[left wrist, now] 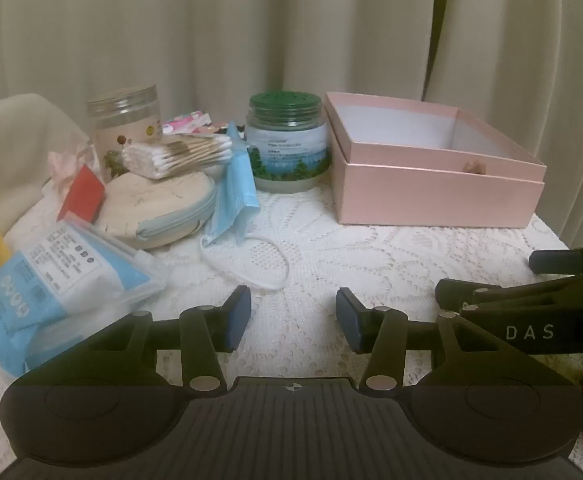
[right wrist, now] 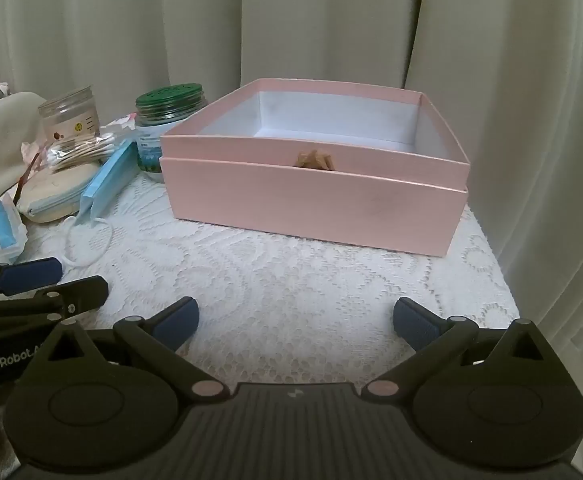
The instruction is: Organize soft objects
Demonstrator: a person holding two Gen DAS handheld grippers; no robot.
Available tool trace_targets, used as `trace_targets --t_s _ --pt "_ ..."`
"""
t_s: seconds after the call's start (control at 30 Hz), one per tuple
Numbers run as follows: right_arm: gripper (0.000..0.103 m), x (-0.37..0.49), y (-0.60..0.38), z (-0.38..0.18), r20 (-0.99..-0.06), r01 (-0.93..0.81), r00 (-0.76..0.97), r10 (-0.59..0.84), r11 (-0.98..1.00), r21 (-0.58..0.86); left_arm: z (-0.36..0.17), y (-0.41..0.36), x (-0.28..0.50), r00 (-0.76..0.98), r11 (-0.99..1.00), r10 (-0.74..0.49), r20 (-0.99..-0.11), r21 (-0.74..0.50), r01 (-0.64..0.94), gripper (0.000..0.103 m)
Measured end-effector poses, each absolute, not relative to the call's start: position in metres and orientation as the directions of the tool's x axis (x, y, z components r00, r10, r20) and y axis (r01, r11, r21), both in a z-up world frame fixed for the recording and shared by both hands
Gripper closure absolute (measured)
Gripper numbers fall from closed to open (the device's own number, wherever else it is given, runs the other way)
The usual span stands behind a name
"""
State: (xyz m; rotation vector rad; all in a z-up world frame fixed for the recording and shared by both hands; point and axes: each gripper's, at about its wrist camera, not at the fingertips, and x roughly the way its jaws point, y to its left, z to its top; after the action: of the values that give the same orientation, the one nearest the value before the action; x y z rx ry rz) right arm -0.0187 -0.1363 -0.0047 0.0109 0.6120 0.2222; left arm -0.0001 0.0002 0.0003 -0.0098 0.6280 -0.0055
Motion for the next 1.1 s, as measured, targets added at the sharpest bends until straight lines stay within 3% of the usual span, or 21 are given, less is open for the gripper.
trace_targets --t_s 1.1 --pt "0.0 -0.019 -0.1359 -0.0039 -0.564 -0.203 0.798 0.212 0.976 0.08 0.001 0.0006 -0.0025 0.811 1.0 -0.004 -0.585 -0.005 0.001 0.051"
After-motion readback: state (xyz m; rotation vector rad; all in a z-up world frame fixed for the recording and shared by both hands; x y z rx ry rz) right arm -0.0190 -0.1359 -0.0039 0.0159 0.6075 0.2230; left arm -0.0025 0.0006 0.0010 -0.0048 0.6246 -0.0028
